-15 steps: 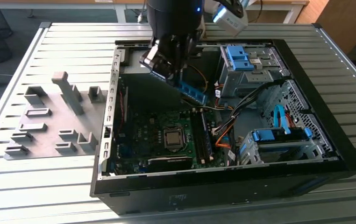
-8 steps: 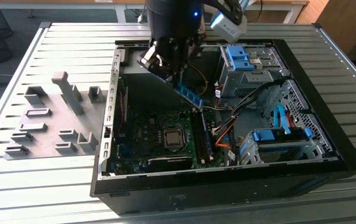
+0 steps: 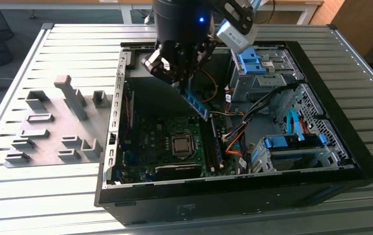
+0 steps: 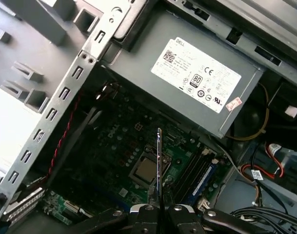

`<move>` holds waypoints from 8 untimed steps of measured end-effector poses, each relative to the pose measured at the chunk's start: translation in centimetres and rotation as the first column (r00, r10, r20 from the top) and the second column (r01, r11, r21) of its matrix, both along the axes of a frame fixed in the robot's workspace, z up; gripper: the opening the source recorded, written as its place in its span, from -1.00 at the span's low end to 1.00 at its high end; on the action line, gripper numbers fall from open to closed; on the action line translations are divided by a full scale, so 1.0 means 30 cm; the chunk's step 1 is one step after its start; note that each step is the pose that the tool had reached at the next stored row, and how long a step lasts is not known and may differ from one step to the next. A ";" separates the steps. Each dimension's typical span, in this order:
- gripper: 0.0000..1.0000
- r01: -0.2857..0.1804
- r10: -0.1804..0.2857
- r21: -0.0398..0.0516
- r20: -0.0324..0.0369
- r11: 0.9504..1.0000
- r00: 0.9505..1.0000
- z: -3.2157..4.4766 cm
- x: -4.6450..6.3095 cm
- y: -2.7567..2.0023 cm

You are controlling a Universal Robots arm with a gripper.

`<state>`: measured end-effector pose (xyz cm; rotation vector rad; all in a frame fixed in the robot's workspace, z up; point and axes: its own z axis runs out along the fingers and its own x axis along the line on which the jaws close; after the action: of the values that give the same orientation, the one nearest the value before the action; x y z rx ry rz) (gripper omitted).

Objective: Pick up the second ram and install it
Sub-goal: 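Insert the second ram into the second slot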

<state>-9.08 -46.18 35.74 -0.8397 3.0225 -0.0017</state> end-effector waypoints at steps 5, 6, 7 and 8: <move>-0.72 0.013 -0.013 0.000 0.000 1.000 1.000 -0.004 0.001 -0.010; -0.72 0.017 -0.017 0.000 0.000 1.000 1.000 -0.005 0.001 -0.011; -0.72 0.024 -0.024 -0.001 0.000 1.000 1.000 -0.005 0.001 -0.011; -0.72 0.035 -0.035 -0.001 0.000 0.999 0.999 -0.006 0.001 -0.011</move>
<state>-9.04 -46.50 35.55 -0.7869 3.0370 -0.0038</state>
